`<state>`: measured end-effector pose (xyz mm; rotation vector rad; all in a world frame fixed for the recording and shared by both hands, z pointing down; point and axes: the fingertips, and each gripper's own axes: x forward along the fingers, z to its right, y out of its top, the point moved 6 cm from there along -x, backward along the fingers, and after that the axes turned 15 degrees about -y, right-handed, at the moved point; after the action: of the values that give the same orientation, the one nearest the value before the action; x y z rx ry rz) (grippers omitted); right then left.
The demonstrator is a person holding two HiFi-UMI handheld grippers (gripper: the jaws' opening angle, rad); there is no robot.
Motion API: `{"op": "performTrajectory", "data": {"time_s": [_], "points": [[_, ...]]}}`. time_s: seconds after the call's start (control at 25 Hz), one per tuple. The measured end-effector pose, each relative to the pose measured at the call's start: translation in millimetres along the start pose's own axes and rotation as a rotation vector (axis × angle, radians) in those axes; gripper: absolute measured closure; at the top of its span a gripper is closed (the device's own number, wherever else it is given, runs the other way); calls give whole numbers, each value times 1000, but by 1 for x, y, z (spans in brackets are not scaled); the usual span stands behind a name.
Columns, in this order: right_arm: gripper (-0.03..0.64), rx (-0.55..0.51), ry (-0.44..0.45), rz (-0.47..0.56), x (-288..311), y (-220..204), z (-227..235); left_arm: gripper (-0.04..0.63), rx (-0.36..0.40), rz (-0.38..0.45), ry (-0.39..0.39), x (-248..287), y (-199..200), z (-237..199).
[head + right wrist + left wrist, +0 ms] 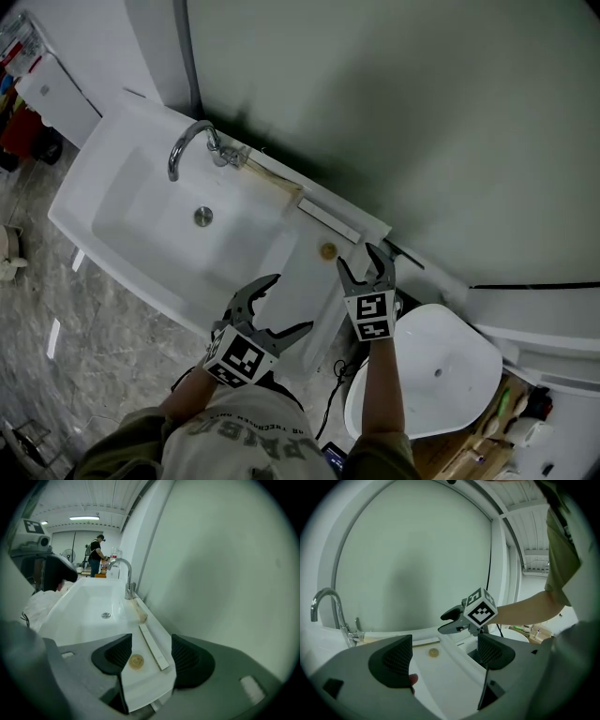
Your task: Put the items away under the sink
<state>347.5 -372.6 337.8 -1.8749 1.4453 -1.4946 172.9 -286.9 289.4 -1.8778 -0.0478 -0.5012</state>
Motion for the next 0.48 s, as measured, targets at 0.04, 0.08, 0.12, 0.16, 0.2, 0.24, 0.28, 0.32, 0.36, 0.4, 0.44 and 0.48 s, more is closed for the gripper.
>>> {"op": "performTrajectory", "data": {"time_s": [0.04,0.08,0.12,0.16,0.2,0.24,0.28,0.32,0.36,0.4,0.44,0.48], "points": [[362,-21,16,-26,11,-4,-1,178,-6,-3,-11,3,0,-3],[362,-39,32,-51,22,-8,-2,178,-11,-6,-22,6,-1,-7],[362,-56,47,-74,33,-12,-3,178,-15,-9,-31,8,-1,-10],[362,-73,62,-96,44,-15,-3,178,-18,-12,-39,11,-2,-14],[362,-92,77,-119,53,-18,-4,178,-21,-15,-46,13,-2,-18],[362,-112,94,-142,62,-22,-5,178,-24,-18,-52,15,-3,-21],[362,-134,111,-166,70,-27,-7,178,-28,-21,-58,16,-3,-23],[362,-155,127,-188,78,-31,-8,178,-31,-24,-64,17,-4,-25],[362,-174,141,-207,85,-36,-9,178,-34,-27,-69,19,-4,-27],[362,-190,153,-225,93,-39,-9,178,-36,-29,-73,20,-5,-30],[362,-203,164,-243,100,-42,-9,178,-38,-31,-76,21,-5,-32],[362,-215,174,-260,107,-45,-9,178,-42,-32,-79,22,-6,-35]]}}
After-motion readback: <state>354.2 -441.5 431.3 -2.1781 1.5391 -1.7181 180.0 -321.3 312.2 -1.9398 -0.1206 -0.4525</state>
